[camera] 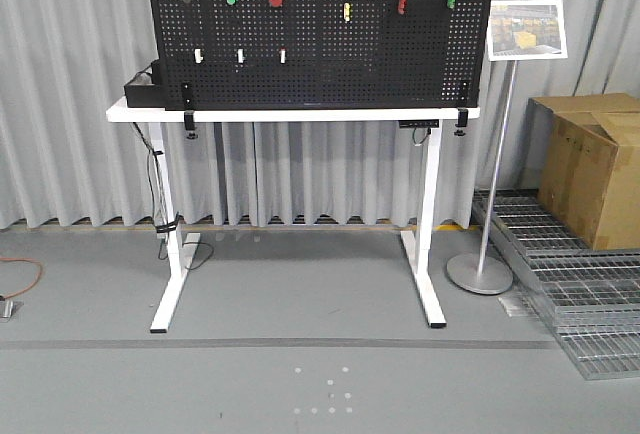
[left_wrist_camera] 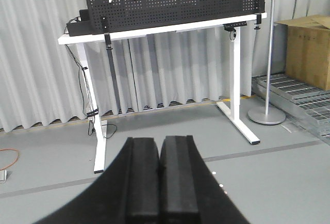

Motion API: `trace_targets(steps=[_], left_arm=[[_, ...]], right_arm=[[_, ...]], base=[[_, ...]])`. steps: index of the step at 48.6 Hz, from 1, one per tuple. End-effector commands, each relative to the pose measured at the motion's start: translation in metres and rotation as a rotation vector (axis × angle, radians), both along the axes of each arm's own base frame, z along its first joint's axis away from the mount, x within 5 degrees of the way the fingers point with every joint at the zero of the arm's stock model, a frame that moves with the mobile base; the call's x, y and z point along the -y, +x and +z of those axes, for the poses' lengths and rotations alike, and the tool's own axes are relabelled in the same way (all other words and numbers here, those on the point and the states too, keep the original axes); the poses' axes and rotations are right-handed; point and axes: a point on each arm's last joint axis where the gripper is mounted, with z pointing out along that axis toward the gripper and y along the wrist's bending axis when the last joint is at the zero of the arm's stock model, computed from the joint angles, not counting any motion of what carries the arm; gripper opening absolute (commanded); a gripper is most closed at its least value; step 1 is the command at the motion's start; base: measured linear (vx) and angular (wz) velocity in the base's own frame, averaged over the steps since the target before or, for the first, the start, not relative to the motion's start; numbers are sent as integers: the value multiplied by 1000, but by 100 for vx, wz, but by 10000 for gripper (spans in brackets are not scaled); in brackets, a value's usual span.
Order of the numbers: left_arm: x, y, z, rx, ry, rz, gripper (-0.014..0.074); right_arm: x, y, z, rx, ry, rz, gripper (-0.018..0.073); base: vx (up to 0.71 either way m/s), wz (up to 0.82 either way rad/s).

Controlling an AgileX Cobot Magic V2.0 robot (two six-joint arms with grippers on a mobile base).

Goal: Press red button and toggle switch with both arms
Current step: 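Drive the base forward up to the black pegboard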

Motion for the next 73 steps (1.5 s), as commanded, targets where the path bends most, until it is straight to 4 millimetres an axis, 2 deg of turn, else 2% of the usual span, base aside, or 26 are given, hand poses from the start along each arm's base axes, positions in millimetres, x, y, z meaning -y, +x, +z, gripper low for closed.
trace_targets(steps=[1,43,73], left_arm=[[-1,1,-4,49,-19,8,1],[-1,1,-4,49,-19,8,1],[-1,1,-4,49,-19,8,1]], right_arm=[[0,-1,5,91,-11,0,-3],[0,-1,5,91,-11,0,-3],[0,-1,5,91,-11,0,-3]], base=[[0,0],[2,0],[30,-4]])
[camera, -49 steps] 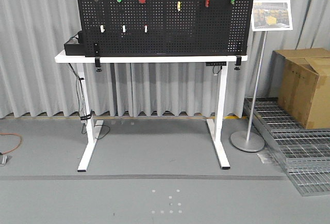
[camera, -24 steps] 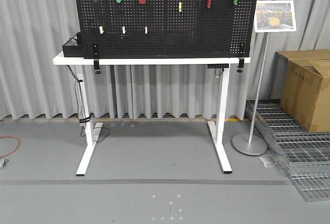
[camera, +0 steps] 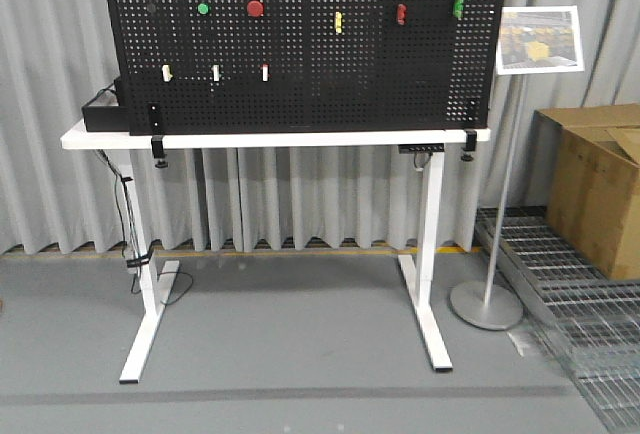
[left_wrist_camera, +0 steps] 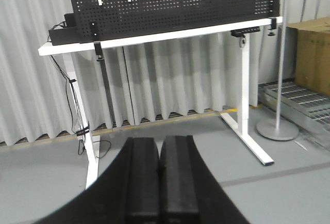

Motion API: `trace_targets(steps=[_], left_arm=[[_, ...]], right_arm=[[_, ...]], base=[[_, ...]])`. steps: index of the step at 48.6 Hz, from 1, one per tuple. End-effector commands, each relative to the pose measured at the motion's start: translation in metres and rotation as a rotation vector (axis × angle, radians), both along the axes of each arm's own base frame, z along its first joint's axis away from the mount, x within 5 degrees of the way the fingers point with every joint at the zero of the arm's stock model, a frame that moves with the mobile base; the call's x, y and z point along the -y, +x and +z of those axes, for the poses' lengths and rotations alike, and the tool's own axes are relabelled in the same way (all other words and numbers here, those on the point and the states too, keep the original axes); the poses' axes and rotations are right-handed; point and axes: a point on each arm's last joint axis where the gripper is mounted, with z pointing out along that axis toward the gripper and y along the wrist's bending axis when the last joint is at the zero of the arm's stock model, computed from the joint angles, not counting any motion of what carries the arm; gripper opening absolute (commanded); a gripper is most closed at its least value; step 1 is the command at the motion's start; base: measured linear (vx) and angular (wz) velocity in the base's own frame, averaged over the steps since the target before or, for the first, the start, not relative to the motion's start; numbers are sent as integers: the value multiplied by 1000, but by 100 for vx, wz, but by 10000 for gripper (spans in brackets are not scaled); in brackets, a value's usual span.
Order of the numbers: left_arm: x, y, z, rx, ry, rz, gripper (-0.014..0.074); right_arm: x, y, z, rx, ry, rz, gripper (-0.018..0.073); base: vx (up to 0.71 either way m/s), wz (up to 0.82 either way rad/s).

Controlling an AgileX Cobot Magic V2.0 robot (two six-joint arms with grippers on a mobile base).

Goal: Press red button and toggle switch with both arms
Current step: 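Drive the base forward up to the black pegboard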

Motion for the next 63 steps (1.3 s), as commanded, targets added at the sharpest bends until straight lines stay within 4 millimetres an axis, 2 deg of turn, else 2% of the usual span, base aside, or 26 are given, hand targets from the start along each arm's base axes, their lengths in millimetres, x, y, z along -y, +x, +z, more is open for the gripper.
trace_targets(steps=[1,63], left_arm=[[-1,1,-4,49,-19,8,1],[-1,1,-4,49,-19,8,1]], right_arm=[[0,-1,5,91,-11,0,-3],[0,-1,5,91,-11,0,-3]], base=[[39,7],[43,6]])
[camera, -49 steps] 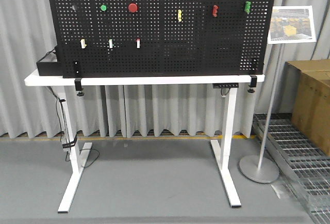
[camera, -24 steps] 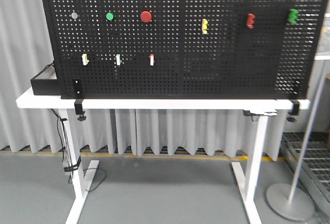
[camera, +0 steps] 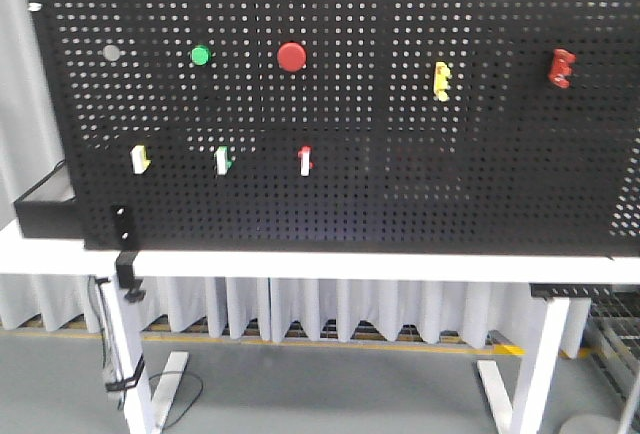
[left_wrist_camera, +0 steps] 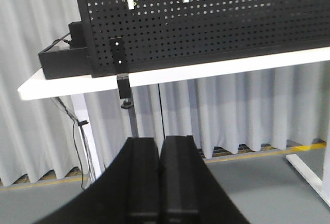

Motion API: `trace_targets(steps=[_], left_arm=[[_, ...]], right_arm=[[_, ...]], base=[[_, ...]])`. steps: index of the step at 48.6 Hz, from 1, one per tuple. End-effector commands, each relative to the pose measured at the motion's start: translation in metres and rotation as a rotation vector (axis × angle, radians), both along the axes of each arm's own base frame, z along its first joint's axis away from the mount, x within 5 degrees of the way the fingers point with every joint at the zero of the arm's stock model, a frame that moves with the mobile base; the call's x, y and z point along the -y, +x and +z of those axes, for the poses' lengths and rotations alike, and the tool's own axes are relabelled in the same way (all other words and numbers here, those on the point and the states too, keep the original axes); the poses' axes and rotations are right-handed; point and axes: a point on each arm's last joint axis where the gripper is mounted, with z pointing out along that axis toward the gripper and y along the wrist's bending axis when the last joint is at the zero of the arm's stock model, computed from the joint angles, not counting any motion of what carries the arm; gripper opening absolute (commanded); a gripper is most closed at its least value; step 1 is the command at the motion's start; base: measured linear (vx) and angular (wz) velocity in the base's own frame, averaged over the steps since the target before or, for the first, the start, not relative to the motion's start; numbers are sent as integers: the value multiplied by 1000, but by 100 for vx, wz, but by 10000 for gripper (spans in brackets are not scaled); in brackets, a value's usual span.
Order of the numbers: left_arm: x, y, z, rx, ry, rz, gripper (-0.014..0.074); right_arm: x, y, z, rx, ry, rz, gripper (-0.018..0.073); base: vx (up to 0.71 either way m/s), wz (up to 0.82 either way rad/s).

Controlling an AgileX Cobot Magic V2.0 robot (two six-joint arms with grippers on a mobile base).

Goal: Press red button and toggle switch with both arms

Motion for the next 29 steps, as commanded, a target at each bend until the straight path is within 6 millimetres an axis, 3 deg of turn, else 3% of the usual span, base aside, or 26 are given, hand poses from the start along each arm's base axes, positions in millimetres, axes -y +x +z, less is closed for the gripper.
trace_targets(steps=[1,29], left_arm=[[-1,1,-4,50,-19,8,1],[-1,1,-4,50,-19,8,1]], right_arm=[[0,-1,5,91,-11,0,-3],[0,-1,5,91,-11,0,-3]], base=[[42,0],[37,1]])
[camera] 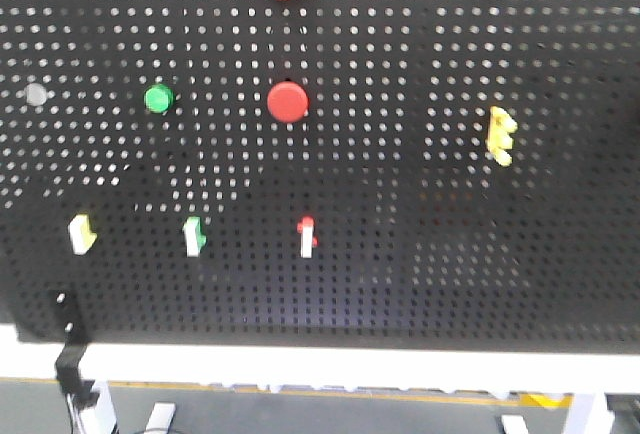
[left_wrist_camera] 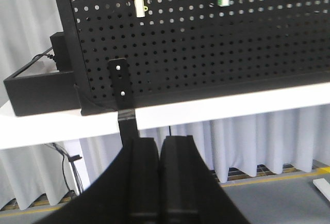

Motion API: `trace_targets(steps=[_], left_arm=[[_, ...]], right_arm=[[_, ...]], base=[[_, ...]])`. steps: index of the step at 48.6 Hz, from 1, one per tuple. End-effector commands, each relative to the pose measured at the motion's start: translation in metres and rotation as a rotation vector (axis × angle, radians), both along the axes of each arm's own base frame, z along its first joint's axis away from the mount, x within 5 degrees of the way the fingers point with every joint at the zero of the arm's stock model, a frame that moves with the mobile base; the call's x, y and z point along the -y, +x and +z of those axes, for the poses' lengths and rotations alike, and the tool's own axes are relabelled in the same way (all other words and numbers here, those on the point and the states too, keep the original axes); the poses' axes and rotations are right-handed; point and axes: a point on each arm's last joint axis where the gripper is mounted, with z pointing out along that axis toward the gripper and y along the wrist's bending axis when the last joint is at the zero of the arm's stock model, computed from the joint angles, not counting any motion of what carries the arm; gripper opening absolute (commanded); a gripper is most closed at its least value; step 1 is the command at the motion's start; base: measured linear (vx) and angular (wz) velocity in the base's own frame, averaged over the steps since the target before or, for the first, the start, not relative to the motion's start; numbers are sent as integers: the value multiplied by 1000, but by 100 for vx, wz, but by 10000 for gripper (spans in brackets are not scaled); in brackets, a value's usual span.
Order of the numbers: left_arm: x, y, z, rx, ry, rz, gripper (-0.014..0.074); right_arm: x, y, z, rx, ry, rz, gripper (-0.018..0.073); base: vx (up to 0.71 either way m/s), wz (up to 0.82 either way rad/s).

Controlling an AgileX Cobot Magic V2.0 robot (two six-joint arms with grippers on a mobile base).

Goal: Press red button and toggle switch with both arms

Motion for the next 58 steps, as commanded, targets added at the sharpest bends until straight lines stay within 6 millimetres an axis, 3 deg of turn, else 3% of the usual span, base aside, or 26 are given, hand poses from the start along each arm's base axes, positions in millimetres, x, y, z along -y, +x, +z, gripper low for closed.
trace_targets(steps=[1,47,58], left_arm=[[-1,1,-4,50,-19,8,1],[-1,1,-3,61,-20,9,1],[-2,-1,14,187,-89,18,1]], right_arm=[[0,-1,5,91,-11,0,-3],[0,-1,6,103,-11,0,-3],[-1,-4,22,282,-18,11,-3]], base=[[26,2],[5,0],[0,0]])
